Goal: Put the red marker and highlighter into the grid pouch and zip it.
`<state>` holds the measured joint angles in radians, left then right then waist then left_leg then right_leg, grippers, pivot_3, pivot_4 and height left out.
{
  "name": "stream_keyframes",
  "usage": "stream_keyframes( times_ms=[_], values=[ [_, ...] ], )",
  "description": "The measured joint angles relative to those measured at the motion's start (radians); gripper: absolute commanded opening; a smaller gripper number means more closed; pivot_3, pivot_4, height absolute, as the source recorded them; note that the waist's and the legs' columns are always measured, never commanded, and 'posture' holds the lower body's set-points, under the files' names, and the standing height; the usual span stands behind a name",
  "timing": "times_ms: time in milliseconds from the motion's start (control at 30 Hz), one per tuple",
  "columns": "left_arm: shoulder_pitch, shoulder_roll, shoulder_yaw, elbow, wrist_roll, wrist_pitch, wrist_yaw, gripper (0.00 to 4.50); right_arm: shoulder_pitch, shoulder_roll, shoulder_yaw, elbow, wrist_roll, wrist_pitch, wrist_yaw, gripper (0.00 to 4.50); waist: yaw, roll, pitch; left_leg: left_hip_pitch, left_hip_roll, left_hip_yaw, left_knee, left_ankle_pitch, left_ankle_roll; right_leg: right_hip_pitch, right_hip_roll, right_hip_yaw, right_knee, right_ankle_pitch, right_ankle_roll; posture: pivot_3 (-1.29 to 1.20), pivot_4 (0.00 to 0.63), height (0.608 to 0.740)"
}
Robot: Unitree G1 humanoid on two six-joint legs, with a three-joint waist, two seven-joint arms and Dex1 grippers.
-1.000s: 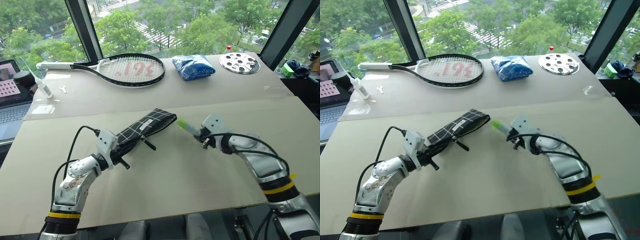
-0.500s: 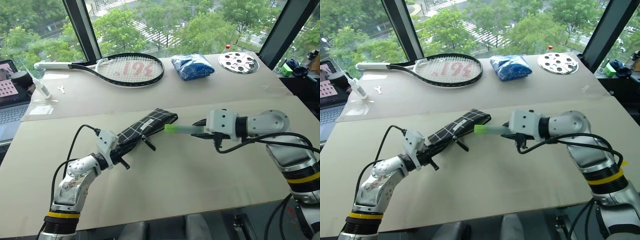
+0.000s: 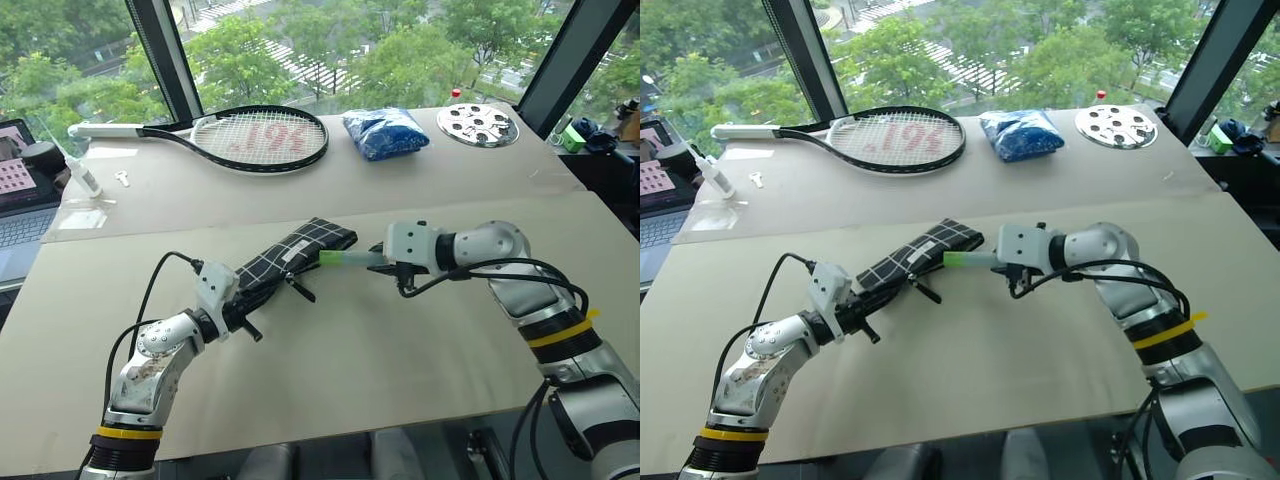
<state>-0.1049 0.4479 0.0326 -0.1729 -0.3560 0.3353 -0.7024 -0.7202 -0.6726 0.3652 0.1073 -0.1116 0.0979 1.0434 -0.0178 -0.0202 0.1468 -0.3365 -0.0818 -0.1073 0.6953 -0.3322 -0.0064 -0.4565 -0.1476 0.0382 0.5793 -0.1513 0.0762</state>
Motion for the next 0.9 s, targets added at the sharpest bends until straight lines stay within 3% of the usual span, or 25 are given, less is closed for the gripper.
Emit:
stream_keyframes(
  times_ms=[333, 633, 800, 867, 900],
  values=[
    [0.0, 0.001, 0.0, -0.015, -0.003, 0.02, 0.0, 0.0, -0.072, 0.06, 0.026, 0.103, -0.079, -0.095, -0.013, 1.03, 0.001, 0.0, 0.0, 0.0, 0.0, 0.0, 0.0, 0.0, 0.0, 0.0, 0.0, 0.0, 0.0, 0.0, 0.0, 0.0, 0.15, 0.74],
    [-0.006, 0.003, -0.005, -0.021, -0.003, 0.041, -0.014, 0.0, -0.159, 0.158, 0.165, 0.182, -0.253, -0.37, -0.066, 1.03, -0.016, 0.0, 0.0, 0.0, 0.002, 0.001, 0.0, 0.0, -0.001, -0.001, 0.001, -0.002, 0.0, 0.001, -0.001, 0.0, 0.15, 0.74],
    [-0.006, 0.002, -0.006, -0.02, -0.003, 0.048, -0.017, 0.0, -0.217, 0.191, 0.221, 0.283, -0.392, -0.569, -0.186, 1.03, -0.024, 0.0, 0.0, 0.0, 0.002, 0.001, 0.0, 0.0, -0.001, -0.001, 0.001, -0.003, 0.001, 0.001, -0.001, 0.0, 0.15, 0.74],
    [-0.006, 0.002, -0.008, -0.02, -0.003, 0.051, -0.018, 0.0, -0.218, 0.2, 0.224, 0.309, -0.415, -0.614, -0.216, 2.03, -0.025, 0.0, 0.0, 0.0, 0.002, 0.001, 0.0, -0.001, -0.001, -0.001, 0.001, -0.003, 0.001, 0.001, -0.001, 0.0, 0.15, 0.74],
    [-0.007, 0.001, -0.008, -0.02, -0.003, 0.051, -0.018, 0.0, -0.218, 0.209, 0.225, 0.32, -0.415, -0.622, -0.216, 2.23, -0.026, 0.0, 0.0, 0.0, 0.002, 0.001, 0.0, -0.001, -0.001, -0.001, 0.001, -0.003, 0.001, 0.001, -0.001, 0.0, 0.15, 0.74]
  ],
)
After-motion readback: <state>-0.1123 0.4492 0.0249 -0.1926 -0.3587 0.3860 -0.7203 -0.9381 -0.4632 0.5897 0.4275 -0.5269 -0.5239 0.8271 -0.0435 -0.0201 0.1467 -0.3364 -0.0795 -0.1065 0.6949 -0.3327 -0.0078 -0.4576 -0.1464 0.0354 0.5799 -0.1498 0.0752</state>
